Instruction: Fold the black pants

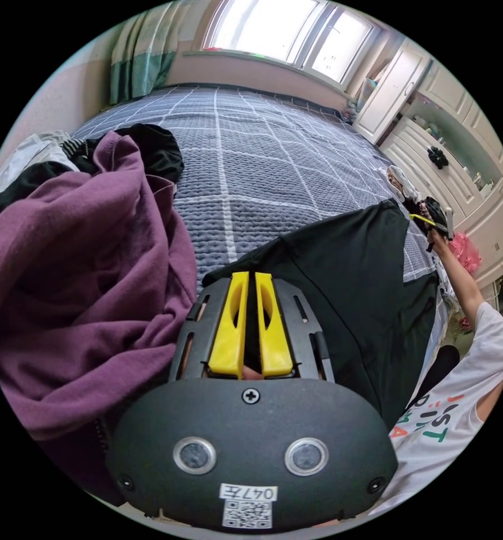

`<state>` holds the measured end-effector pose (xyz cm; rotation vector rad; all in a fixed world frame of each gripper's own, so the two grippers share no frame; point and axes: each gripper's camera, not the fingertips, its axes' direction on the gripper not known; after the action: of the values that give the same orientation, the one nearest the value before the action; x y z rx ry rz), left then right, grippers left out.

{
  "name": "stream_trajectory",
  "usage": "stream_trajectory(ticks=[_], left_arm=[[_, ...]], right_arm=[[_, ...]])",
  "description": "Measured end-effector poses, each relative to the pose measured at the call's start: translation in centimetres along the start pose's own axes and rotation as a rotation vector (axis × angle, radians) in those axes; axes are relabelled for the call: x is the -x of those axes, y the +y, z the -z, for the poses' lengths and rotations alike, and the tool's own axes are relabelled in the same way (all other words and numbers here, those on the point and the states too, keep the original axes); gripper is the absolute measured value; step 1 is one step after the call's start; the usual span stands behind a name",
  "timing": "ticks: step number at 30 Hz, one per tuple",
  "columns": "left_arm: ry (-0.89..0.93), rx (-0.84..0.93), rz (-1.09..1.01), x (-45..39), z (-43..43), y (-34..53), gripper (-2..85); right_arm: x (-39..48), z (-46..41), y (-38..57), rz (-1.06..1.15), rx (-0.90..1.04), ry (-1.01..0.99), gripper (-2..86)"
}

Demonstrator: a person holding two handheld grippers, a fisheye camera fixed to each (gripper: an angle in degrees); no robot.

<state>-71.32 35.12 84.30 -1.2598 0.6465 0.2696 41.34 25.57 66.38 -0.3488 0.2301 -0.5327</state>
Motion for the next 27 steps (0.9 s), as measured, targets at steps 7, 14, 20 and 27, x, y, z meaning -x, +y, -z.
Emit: stream_trajectory(ticks=[7,14,20,27], left_arm=[[0.005,0.005,-0.001,0.0,-0.6,0.8,-0.1],[0.004,0.005,-0.002,-0.3,-1.1,1.9,0.1],[0.021,0.008,0.004,-0.5,-1.7,3.1,1.2],[-0.007,0.071,-0.053,-3.5,-0.8,4.7,11.8]], right_arm=[[-1.8,-0.6,2.1,-0.170,0.121,0.215,-0.7],[2.4,-0.1,3.2,0.076,0.084,0.127,-0.7],[-0.1,-0.4,5.3,-0.120,0.193,0.215,-0.4],[2.6,8.9,12.1,-0.162,-0.041,0.170,2.7]])
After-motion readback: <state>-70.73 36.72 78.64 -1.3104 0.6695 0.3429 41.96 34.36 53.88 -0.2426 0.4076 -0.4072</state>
